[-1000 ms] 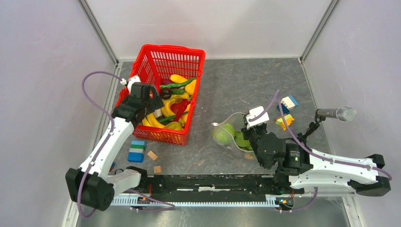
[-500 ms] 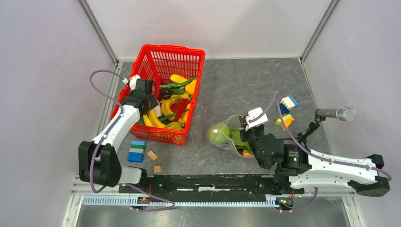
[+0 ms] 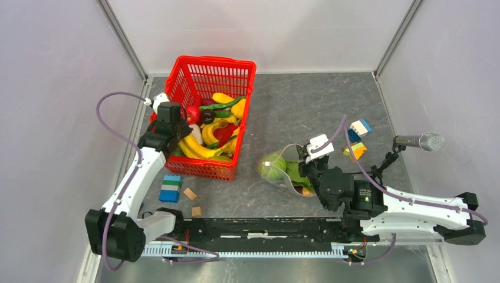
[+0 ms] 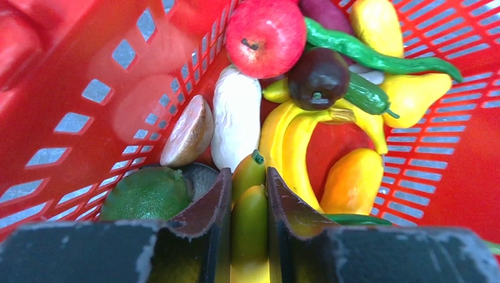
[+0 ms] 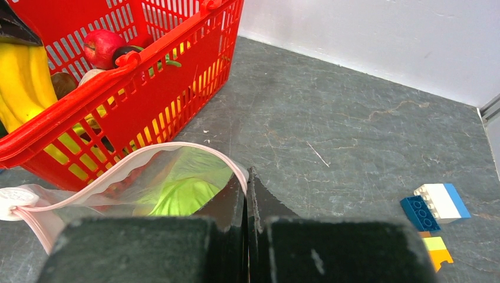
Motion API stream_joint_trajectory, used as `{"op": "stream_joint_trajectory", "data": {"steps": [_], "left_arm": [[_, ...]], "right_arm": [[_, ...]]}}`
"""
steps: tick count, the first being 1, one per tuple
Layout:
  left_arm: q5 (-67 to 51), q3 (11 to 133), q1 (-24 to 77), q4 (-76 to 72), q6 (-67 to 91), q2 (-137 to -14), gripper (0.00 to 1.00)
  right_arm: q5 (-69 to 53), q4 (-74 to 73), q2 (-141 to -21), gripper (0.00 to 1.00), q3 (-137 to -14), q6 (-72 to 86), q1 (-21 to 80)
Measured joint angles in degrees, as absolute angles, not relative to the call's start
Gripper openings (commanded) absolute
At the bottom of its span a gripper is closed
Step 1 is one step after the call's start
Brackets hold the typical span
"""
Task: Place the food in the zip-top bag and seal the zipper
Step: Pick up the fake fruit from the bin, then adjust the zipper food storage bag at the center of the board.
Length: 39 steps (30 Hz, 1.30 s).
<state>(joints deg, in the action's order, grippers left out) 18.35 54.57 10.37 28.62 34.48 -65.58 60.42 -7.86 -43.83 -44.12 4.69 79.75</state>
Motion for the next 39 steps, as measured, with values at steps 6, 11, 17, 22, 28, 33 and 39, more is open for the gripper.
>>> {"op": "stream_joint_trajectory", "data": {"steps": [6, 11, 17, 22, 28, 33, 39], "left_arm": [[17.61, 55.59, 10.37, 28.64, 33.52, -59.35, 0.02], [17.39, 57.78, 10.37, 28.6, 32.73, -54.19, 0.02], [15.18, 60.34, 10.37, 28.69, 31.88, -51.57, 0.02], [11.31, 62.11, 10.37, 28.84, 31.62, -51.96, 0.02], [5.67, 64.14, 10.37, 29.08, 31.48, -53.82, 0.02], [1.69, 65.21, 10.37, 29.06, 30.89, -55.48, 0.02], [-1.85, 65.63, 10.41, 30.22, 29.52, -55.88, 0.02]], "right_arm": [[60.4, -7.77, -43.83, 0.0, -44.1, 4.93, 79.75], [60.42, -7.4, -43.99, 0.0, -43.99, 5.34, 79.75], [64.16, -7.73, -44.53, 0.0, -44.01, 6.09, 79.75], [68.18, -8.86, -44.1, 0.0, -46.57, 1.48, 79.77], [72.1, -8.49, -42.76, 0.0, -51.51, -3.22, 79.75], [71.96, -9.43, -46.06, 0.0, -52.73, -0.86, 79.68], [63.09, -16.62, -59.83, 0.0, -53.15, 7.03, 77.43]]}}
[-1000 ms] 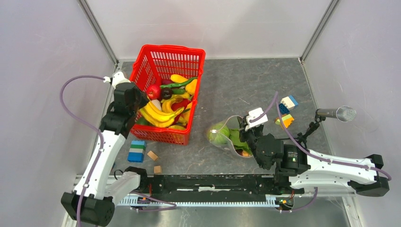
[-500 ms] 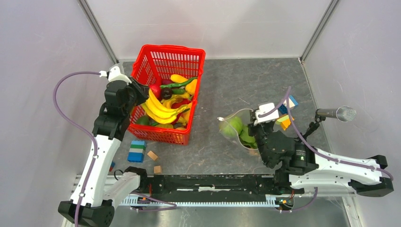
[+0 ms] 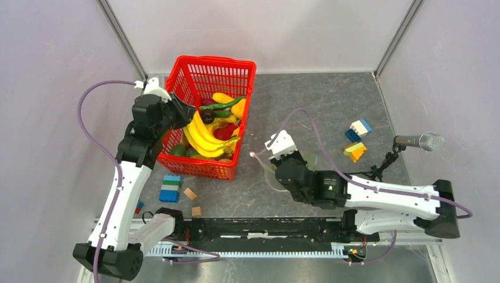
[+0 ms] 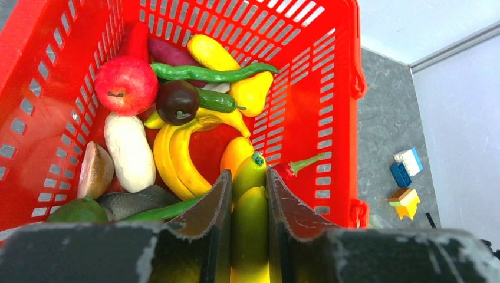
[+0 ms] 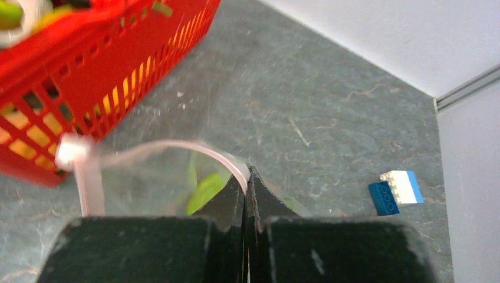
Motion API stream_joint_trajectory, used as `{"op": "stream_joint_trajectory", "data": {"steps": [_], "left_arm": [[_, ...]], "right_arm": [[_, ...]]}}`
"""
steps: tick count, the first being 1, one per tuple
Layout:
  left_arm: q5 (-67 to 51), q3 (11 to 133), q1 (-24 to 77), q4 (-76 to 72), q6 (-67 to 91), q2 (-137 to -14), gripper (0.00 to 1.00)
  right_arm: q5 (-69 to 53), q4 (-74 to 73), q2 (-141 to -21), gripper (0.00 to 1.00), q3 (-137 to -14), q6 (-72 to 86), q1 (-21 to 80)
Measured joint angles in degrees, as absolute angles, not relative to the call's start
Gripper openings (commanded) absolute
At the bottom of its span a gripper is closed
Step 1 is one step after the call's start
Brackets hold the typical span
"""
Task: Place the food in the zip-top bag and seal the zipper
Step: Adjust the zipper food storage bag at the center of the board, then place the fake fruit in the zipper food storage bag.
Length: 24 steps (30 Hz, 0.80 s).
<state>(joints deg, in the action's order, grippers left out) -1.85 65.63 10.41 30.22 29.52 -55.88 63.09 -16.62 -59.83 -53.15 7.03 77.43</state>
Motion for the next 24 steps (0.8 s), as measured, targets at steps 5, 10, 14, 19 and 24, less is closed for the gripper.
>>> {"op": "stream_joint_trajectory", "data": {"steps": [5, 10, 14, 19, 24], "left_arm": [[-3.33, 67.75, 10.44, 31.86, 28.03, -55.88, 0.02], [-4.36, 70.06, 10.48, 33.74, 26.83, -55.29, 0.02], [-7.73, 71.53, 10.61, 34.13, 26.46, -53.82, 0.02], [-8.38, 72.29, 14.35, 32.42, 27.16, -51.4, 0.02], [-0.6, 73.32, 26.92, 30.2, 27.33, -51.16, 0.02]], "right_arm": [[52.51, -18.98, -63.72, 0.0, -53.65, 8.36, 73.23], [41.54, -17.15, -63.48, 0.0, -57.36, 7.62, 67.13], [35.44, -16.43, -63.4, 0.0, -57.74, 7.66, 63.99], [31.86, -13.78, -62.96, 0.0, -55.66, 9.19, 63.79], [31.07, -12.25, -61.47, 0.0, -52.9, 11.46, 63.79]]}}
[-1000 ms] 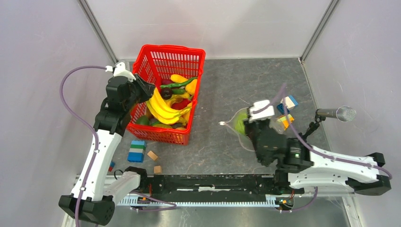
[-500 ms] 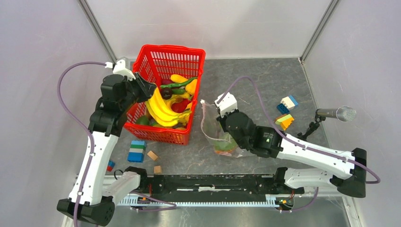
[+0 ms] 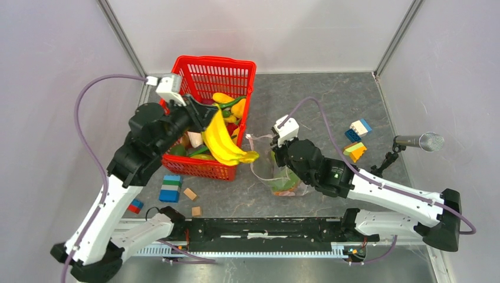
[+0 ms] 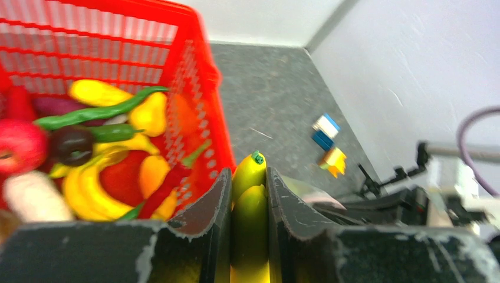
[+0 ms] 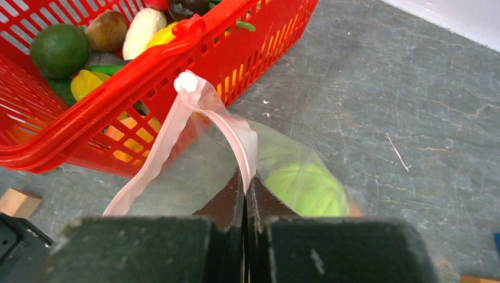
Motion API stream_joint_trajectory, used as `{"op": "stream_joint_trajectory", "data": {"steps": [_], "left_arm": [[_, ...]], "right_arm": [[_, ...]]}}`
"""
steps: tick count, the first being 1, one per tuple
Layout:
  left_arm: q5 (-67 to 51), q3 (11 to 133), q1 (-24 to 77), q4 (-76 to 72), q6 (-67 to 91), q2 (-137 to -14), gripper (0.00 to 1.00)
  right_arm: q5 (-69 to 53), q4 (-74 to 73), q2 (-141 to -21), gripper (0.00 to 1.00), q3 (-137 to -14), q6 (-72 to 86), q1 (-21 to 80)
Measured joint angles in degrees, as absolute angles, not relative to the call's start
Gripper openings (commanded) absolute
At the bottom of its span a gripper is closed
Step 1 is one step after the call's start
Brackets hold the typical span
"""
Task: Place the food in the zip-top bag and seal the zipper
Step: Place the fake fruit in the zipper food storage bag.
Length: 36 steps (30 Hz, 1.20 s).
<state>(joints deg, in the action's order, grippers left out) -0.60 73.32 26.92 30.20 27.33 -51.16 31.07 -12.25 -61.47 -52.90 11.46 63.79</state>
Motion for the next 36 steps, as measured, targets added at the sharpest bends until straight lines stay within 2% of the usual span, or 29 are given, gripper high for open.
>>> {"op": "stream_joint_trajectory", "data": {"steps": [5, 14, 22, 36], "left_arm": [[7.11, 71.94, 40.82, 23.79, 24.23, -52.05, 0.02], [8.08, 59.66, 49.5, 1.28, 19.18, -51.51, 0.02], [14.2, 57.34, 59.29, -11.31, 8.1, -54.39, 0.02], [9.19, 48.75, 60.77, -26.55, 4.86, -55.42, 0.02]], "right_arm": [[31.48, -9.08, -57.89, 0.0, -49.63, 13.32, 63.79], [32.77, -6.04, -52.75, 0.0, -46.17, 15.53, 63.79], [33.21, -4.8, -52.47, 0.0, -45.08, 16.84, 63.64], [33.54, -4.75, -49.56, 0.0, -44.23, 17.23, 63.26]]}}
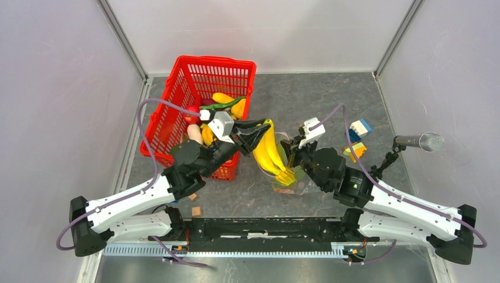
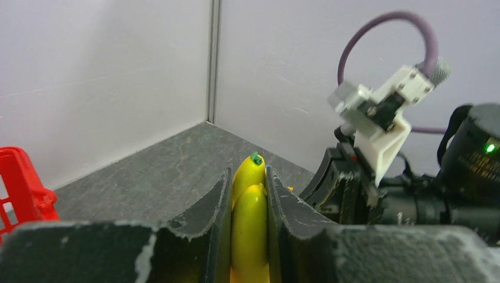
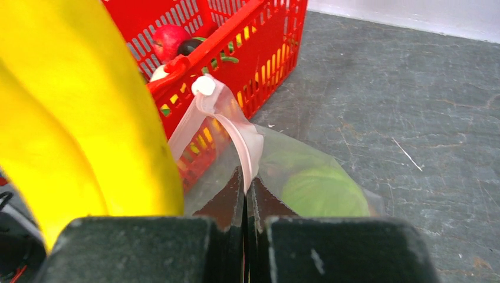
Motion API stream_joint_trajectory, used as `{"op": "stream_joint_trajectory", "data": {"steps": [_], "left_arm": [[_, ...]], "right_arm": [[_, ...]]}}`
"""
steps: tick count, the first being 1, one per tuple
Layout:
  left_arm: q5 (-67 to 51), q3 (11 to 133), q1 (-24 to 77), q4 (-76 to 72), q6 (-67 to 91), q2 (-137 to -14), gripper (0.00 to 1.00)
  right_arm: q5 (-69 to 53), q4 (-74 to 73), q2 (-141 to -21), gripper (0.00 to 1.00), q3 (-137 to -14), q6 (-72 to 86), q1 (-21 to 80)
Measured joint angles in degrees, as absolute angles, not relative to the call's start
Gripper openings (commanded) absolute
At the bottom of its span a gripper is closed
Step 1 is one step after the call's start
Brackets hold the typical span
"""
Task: Place the food in the zip-top bag and seal the zipper
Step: Place the fake fruit in the zipper food storage bag.
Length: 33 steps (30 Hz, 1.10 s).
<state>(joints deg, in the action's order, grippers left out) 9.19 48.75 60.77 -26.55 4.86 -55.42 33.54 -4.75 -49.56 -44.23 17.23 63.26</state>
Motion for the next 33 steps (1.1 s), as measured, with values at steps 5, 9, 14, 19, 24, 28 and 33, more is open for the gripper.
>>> {"op": "stream_joint_trajectory", "data": {"steps": [5, 9, 14, 19, 24, 28, 33], "left_arm": [[5.82, 46.72, 60.8, -29.47, 1.69, -57.43, 0.02], [2.15, 45.67, 60.84, -33.3, -1.72, -59.68, 0.02], [1.26, 45.41, 60.88, -36.27, -4.84, -61.17, 0.02], [5.04, 44.88, 61.01, -38.2, -6.98, -61.23, 0.02], [10.52, 44.21, 61.14, -41.28, -8.05, -61.23, 0.02], [12.58, 42.52, 61.23, -43.55, -9.43, -61.23, 0.02], [16.19, 41.8, 62.7, -45.76, -14.92, -61.89, 0.02]], "right_arm": [[28.14, -4.99, -46.57, 0.0, -44.21, 15.97, 62.35], [24.05, -5.52, -44.97, 0.0, -44.21, 14.74, 62.17], [23.75, -6.87, -43.22, 0.0, -44.1, 14.39, 61.76], [21.91, -7.62, -43.77, 0.0, -44.1, 14.15, 61.76], [18.81, -7.33, -45.15, 0.0, -44.1, 13.65, 61.76], [17.87, -7.4, -45.17, 0.0, -44.1, 13.65, 61.76], [17.74, -7.38, -45.15, 0.01, -44.1, 13.69, 61.73]]}}
